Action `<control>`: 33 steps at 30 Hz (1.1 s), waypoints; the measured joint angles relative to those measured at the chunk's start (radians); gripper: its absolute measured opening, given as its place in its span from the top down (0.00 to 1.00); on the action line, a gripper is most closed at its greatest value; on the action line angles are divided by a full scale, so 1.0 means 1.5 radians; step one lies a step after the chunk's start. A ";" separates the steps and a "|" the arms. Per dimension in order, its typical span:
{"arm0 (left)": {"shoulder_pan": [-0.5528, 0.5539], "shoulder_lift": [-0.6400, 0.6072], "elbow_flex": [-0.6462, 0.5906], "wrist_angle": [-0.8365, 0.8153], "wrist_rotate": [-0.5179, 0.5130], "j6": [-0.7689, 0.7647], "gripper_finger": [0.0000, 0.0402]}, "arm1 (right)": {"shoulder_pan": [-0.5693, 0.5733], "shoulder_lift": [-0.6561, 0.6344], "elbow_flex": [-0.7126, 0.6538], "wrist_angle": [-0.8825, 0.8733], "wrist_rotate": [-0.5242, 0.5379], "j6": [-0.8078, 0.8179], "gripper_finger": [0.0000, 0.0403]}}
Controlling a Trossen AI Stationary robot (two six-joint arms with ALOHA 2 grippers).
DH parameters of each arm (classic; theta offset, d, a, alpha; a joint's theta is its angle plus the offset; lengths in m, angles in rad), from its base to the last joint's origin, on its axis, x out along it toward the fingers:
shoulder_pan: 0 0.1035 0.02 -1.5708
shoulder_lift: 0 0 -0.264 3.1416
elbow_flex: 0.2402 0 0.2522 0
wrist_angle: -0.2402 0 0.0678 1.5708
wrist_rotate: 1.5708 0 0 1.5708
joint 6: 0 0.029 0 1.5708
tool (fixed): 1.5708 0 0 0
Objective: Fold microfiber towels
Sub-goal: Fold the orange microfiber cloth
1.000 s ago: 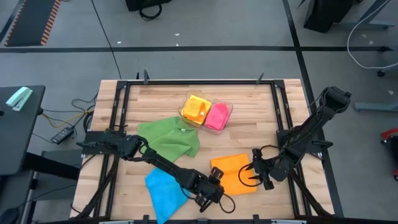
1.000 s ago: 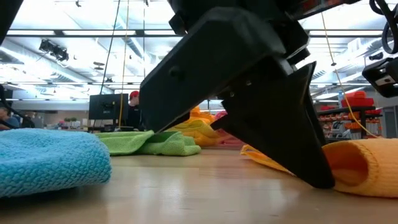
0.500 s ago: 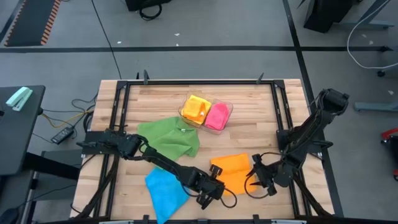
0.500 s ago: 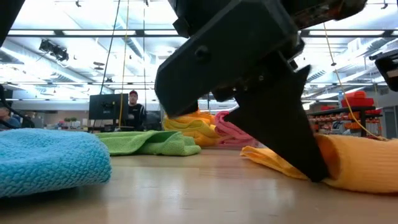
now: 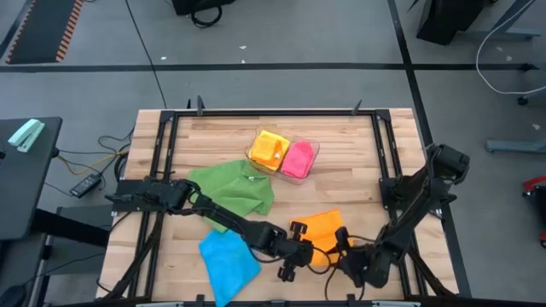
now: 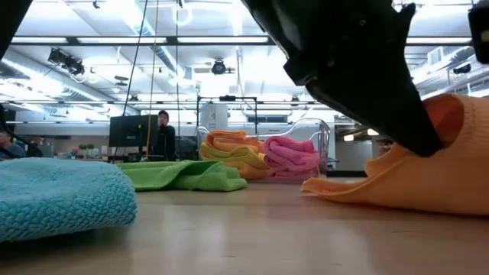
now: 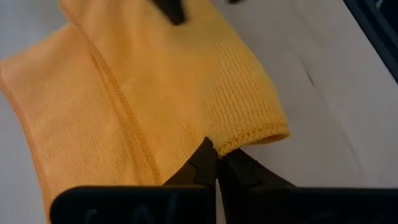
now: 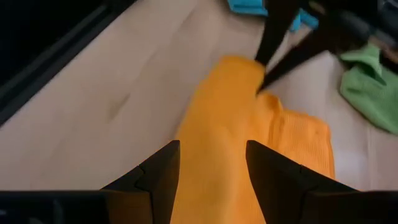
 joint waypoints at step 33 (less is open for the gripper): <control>0.005 -0.019 0.001 0.004 0.000 -0.122 0.95 | 0.026 0.134 0.058 -0.200 0.091 0.186 0.33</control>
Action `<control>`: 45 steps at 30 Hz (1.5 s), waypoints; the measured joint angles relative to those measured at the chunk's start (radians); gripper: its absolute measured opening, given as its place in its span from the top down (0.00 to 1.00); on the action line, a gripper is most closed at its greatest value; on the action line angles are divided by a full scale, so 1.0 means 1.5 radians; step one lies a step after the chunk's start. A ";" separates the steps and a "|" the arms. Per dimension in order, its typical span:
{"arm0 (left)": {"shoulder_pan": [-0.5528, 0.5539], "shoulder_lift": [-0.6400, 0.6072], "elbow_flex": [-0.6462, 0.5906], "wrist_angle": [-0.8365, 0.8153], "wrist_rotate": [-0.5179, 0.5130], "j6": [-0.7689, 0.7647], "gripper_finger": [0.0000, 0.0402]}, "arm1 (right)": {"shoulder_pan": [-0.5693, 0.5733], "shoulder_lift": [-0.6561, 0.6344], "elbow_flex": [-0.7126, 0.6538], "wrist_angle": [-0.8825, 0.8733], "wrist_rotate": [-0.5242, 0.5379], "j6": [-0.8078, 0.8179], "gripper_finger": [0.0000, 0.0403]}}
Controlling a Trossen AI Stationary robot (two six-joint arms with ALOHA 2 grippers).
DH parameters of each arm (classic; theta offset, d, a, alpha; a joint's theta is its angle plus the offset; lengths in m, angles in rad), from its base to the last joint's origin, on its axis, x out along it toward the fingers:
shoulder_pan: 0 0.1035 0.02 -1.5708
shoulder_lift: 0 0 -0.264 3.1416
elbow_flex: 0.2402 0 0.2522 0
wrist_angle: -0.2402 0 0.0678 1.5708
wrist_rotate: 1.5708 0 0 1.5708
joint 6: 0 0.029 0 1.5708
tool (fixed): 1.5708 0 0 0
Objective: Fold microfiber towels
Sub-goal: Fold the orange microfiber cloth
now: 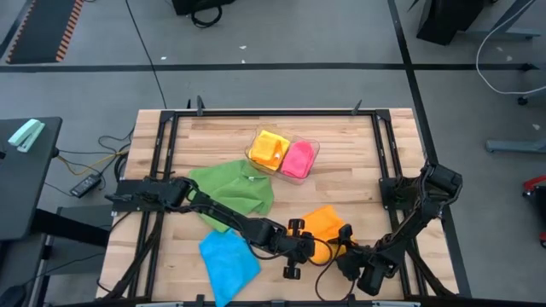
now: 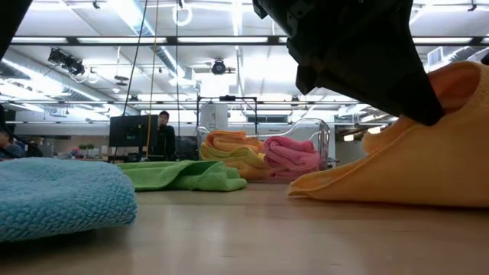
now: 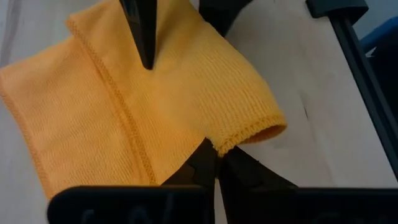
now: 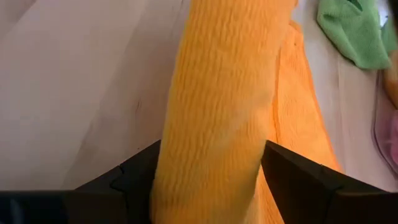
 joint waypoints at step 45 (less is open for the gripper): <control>-0.019 0.000 -0.034 0.010 0.055 0.049 0.66 | -0.067 -0.046 0.101 -0.170 -0.296 -0.210 0.90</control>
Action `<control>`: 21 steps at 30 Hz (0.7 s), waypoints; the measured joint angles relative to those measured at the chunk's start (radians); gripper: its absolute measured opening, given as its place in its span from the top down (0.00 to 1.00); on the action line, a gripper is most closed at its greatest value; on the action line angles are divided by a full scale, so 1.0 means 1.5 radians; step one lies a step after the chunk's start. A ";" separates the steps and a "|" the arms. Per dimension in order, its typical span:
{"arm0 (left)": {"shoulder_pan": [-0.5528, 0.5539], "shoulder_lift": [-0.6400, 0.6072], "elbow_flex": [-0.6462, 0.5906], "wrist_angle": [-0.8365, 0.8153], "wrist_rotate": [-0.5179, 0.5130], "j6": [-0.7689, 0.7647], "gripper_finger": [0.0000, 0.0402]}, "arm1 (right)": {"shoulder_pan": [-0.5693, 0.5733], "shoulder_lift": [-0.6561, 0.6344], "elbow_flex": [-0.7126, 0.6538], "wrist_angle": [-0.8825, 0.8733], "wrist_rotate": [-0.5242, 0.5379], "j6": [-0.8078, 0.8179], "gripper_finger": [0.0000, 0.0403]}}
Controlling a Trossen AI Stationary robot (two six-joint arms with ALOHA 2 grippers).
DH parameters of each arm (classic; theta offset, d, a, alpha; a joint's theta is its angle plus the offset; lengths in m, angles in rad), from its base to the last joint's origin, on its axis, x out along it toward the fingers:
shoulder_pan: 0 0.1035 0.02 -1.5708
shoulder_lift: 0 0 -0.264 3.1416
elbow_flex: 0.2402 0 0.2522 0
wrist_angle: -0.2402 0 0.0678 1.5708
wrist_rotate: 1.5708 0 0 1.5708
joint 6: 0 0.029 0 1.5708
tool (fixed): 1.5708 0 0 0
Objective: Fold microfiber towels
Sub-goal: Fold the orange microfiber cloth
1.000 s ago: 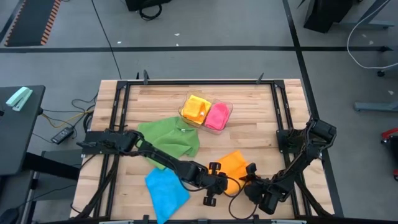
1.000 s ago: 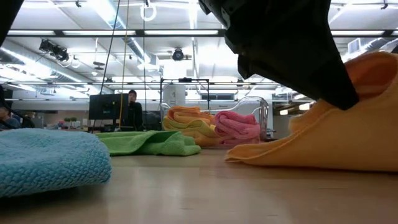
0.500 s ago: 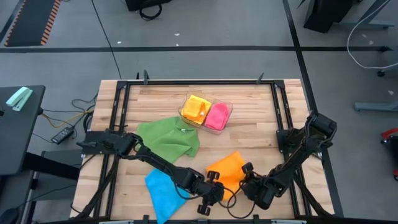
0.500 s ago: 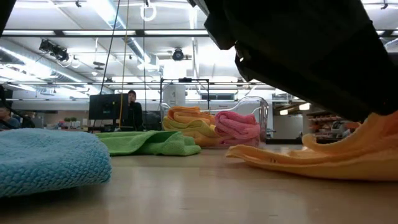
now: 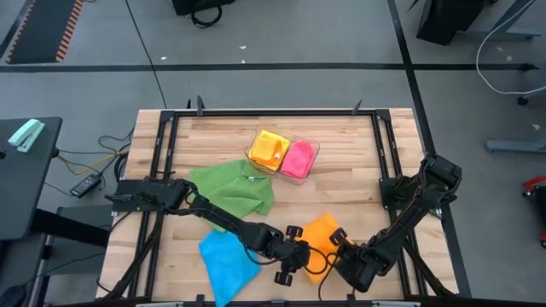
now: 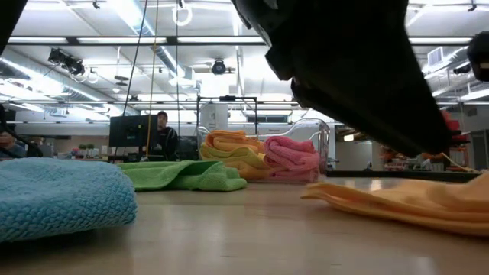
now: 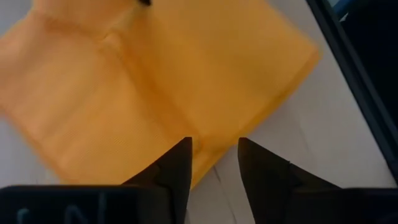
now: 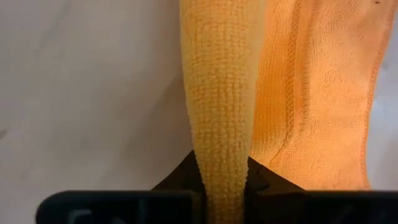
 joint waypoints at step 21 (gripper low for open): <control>-0.019 0.000 0.000 -0.045 0.000 0.000 0.78 | 0.009 -0.002 0.023 -0.026 -0.414 0.059 0.90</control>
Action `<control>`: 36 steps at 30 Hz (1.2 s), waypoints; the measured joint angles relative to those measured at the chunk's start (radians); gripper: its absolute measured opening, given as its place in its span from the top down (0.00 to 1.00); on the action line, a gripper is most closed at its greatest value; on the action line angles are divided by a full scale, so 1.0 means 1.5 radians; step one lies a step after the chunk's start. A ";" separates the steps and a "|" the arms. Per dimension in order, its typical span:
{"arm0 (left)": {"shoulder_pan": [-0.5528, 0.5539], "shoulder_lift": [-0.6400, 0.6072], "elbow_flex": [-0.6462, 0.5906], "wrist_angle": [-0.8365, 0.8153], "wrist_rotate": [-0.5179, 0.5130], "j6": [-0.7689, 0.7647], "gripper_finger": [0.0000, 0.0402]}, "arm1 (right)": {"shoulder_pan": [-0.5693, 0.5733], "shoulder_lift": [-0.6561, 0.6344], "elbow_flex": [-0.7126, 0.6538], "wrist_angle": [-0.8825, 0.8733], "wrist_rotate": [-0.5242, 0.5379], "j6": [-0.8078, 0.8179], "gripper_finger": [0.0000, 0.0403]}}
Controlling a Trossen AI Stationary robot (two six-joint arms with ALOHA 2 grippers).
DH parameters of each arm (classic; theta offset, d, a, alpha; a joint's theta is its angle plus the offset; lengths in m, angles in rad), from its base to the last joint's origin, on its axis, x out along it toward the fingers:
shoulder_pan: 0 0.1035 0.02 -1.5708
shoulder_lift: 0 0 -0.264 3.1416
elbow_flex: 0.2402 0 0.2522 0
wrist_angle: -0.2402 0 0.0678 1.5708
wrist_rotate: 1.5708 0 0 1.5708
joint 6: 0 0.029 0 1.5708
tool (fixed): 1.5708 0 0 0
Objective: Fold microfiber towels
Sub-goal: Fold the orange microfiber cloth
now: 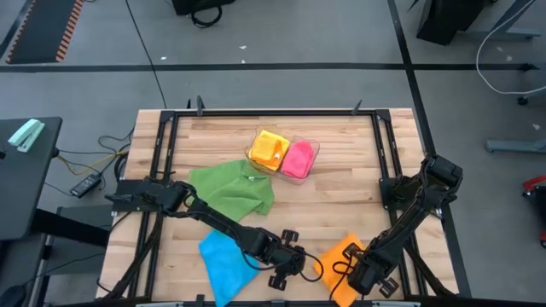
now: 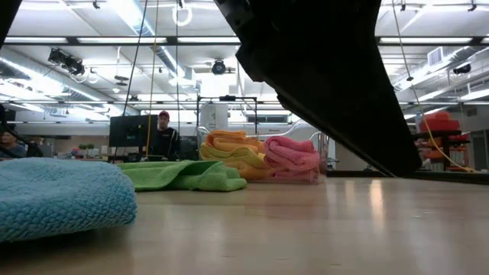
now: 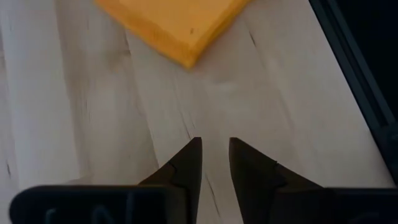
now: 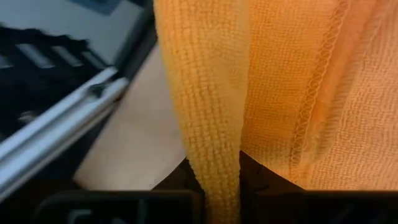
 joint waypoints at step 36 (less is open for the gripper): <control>0.000 0.000 0.000 -0.002 0.000 -0.001 0.82 | -0.085 -0.089 -0.115 0.110 0.001 0.102 0.90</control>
